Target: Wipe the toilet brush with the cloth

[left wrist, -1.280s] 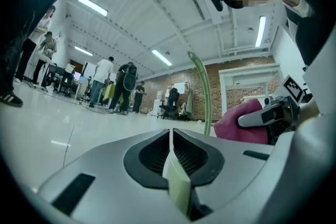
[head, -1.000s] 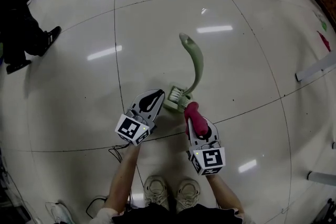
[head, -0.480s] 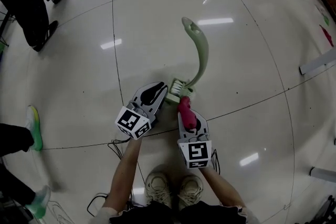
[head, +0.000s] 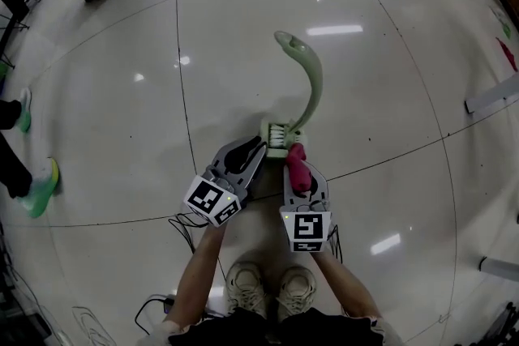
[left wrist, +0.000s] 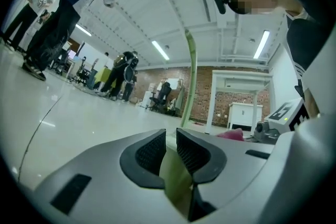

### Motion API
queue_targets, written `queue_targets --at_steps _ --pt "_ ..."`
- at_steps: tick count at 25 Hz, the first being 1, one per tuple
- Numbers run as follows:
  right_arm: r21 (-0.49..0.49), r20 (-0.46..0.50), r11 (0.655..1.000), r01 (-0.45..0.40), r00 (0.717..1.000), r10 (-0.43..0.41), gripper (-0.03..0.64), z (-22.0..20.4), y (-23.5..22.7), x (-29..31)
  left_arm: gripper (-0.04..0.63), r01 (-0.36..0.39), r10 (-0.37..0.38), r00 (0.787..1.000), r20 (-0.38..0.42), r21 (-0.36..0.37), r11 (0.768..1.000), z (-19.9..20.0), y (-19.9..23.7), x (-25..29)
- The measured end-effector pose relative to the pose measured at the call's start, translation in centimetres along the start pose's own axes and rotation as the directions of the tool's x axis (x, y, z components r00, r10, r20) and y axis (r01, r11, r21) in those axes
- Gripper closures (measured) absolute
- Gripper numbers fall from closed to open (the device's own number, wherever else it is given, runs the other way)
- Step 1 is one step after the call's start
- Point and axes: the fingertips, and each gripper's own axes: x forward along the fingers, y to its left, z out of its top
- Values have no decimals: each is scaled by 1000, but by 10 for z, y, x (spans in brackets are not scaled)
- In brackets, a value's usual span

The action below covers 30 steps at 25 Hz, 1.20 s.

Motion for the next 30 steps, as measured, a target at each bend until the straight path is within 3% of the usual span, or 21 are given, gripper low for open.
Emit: queue_targets --at_steps 7,13,19,25,29,30 --pt "-10 -2 996 90 996 -90 548 5 -44 14 555 78 -75 996 -54 53 996 -4 -21 14" --pt "-18 -17 999 46 999 -46 548 -5 -25 10 535 -8 11 997 -72 41 999 -16 5 3" --pt "-40 0 999 -2 1000 2 548 0 -10 12 495 69 -61 990 -124 61 996 -31 -5 5" --pt "-37 23 999 26 999 -25 548 9 -31 8 494 185 -170 972 -163 76 980 -38 -36 12" --pt "-35 12 999 9 1000 -8 548 5 -29 8 490 126 -117 985 -131 67 990 -35 -20 5" --pt "-41 10 999 -2 1000 3 548 5 -27 8 454 113 -104 987 -125 63 992 -34 -13 3"
